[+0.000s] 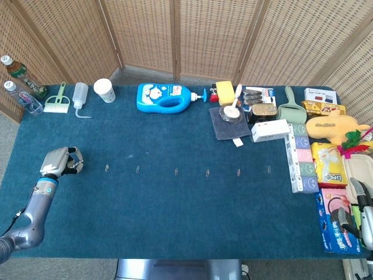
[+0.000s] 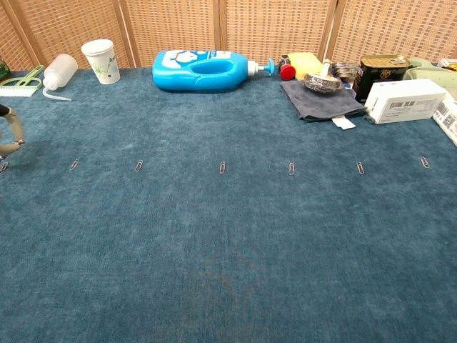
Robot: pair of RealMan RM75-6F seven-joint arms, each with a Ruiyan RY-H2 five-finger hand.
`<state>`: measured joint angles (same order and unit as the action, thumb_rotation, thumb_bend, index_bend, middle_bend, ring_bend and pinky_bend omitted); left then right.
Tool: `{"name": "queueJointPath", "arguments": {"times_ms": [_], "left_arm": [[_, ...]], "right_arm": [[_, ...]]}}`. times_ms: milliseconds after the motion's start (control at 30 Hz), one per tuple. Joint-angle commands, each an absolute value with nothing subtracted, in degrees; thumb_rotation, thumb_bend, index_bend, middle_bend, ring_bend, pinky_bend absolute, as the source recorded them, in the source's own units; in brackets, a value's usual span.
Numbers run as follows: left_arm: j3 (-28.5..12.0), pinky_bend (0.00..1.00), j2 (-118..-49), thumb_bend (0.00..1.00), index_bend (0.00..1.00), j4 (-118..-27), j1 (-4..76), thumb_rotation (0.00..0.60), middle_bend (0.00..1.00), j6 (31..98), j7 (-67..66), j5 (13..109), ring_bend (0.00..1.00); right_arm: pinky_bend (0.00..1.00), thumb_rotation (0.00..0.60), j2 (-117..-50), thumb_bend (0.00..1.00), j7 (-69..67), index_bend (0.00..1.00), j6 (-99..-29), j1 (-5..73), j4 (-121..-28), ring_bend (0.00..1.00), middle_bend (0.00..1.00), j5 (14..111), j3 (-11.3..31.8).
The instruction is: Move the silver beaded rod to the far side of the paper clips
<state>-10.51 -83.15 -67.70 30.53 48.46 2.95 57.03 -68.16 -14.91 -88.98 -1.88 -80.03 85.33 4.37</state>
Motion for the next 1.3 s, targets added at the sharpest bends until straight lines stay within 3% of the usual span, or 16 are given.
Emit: {"name": "queueJointPath", "arguments": {"times_ms": [33, 267, 700, 1300], "left_arm": [[-10.65, 1.00, -84.21, 0.41, 0.65, -66.38, 30.80, 0.600, 1.00, 48.06, 4.03, 57.96, 1.00], [-10.83, 1.00, -84.83, 0.41, 0.65, -65.90, 31.06, 0.600, 1.00, 47.99, 5.26, 59.77, 1.00], [-12.19, 1.00, -82.46, 0.41, 0.65, -73.29, 32.21, 0.600, 1.00, 48.71, 7.57, 63.33, 1.00], [-13.03, 1.00, -88.42, 0.41, 0.65, -71.48, 37.33, 0.600, 1.00, 46.00, 4.93, 62.37, 1.00]], "right_arm": [[0.16, 0.600, -68.15, 0.50, -14.68, 0.00, -88.99, -1.88, -80.25, 0.11, 0.14, 85.42, 4.28], [0.17, 0.600, -67.75, 0.50, -14.06, 0.00, -89.28, -2.14, -80.86, 0.11, 0.14, 85.11, 4.31], [0.16, 0.600, -67.72, 0.50, -14.46, 0.00, -89.54, -2.35, -80.69, 0.11, 0.14, 84.90, 4.37], [0.16, 0.600, -67.63, 0.50, -16.28, 0.00, -90.24, -3.34, -79.21, 0.11, 0.14, 84.42, 4.31]]}}
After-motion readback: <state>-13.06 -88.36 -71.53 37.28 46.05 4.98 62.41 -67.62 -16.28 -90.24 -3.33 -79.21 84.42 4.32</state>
